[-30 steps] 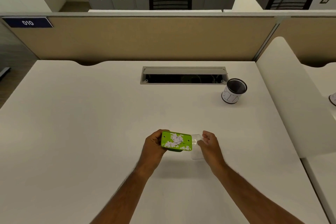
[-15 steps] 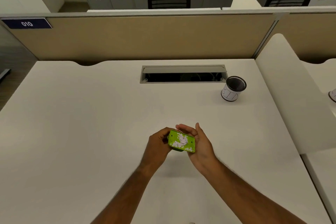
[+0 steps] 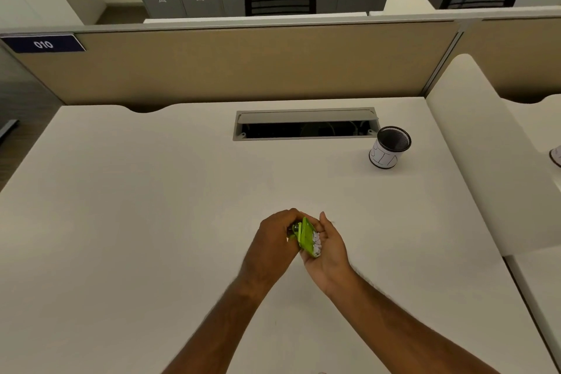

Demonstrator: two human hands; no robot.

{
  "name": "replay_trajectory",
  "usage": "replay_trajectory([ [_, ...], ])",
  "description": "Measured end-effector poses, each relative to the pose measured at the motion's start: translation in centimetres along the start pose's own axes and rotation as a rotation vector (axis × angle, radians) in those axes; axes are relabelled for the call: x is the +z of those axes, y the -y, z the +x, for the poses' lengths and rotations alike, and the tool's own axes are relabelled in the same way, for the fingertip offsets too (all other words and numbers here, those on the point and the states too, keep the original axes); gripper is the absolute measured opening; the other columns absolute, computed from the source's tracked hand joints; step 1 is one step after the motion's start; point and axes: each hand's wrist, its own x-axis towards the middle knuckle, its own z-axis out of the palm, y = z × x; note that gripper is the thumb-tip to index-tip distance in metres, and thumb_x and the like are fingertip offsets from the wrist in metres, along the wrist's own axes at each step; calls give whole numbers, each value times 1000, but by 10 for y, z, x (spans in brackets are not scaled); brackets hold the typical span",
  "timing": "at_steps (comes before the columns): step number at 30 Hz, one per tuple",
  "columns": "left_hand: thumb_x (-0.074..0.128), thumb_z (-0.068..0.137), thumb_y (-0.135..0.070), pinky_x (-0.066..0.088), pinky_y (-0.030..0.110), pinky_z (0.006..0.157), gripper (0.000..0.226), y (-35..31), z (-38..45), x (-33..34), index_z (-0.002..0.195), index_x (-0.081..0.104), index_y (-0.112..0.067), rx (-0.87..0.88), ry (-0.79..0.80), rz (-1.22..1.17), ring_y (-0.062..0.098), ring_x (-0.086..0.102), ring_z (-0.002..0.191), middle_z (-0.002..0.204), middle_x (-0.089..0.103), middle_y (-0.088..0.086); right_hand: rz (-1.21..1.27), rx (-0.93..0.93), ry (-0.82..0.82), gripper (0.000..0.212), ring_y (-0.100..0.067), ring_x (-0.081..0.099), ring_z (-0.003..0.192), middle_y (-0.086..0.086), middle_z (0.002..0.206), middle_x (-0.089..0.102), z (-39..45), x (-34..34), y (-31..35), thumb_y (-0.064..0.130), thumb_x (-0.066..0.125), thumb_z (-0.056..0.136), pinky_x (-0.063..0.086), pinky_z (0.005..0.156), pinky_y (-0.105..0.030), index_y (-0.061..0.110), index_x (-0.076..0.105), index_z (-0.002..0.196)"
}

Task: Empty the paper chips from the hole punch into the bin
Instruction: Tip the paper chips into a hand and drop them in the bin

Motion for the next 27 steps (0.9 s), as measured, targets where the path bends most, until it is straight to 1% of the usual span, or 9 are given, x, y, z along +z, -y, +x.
replay_trajectory([
  [4,68,95,-4,57,40,85,16,-9,2,0,107,75,-14,60,51,155,20,66,94,99,77,2,32,20,-45,46,-19,80,72,-8,83,81,-1,5,-5,39,54,105,65,65,-28,11,83,82],
  [7,67,92,-3,53,42,77,14,-13,3,1,101,69,-13,84,62,242,22,57,88,93,70,3,20,31,-64,37,-23,76,80,-10,88,77,-3,9,-8,40,55,105,62,78,-35,10,74,97],
  [8,65,92,-2,53,39,75,14,-13,3,1,100,67,-13,94,70,265,22,55,87,92,69,2,15,35,-63,36,-24,74,85,-12,91,76,-4,10,-9,40,54,106,58,84,-37,10,73,100],
  [10,64,93,-1,45,21,69,17,-14,4,3,102,67,-14,109,82,298,18,51,87,91,63,-5,8,38,-58,36,-24,74,86,-12,91,76,-3,10,-10,40,53,106,55,89,-38,11,73,99],
  [13,65,92,0,33,11,65,20,-15,7,4,103,68,-17,108,75,312,12,45,86,90,54,-14,-11,35,-52,38,-18,77,75,-8,81,77,0,8,-11,37,54,107,60,77,-34,13,76,88],
  [16,65,91,2,35,12,67,24,-15,7,5,104,68,-18,113,88,322,12,46,87,93,61,-8,-8,43,-52,50,-17,79,72,-8,78,78,3,6,-11,36,50,109,63,64,-30,15,82,75],
  [20,67,88,4,35,16,68,25,-14,8,6,103,70,-17,134,85,344,12,47,85,95,68,1,-1,43,-39,54,-18,79,70,-9,76,77,3,7,-9,35,48,110,63,61,-30,15,82,73],
  [25,65,84,7,31,21,67,25,-14,11,6,97,70,-14,161,70,379,15,44,81,84,54,-7,-4,57,-45,50,-17,77,67,-8,73,74,2,10,-9,31,47,110,62,58,-29,15,77,74],
  [27,67,84,7,32,22,69,26,-13,11,7,99,71,-14,171,68,390,14,43,83,86,61,-2,-23,58,-68,43,-16,76,66,-7,73,74,1,10,-9,29,48,110,61,57,-28,15,73,79],
])
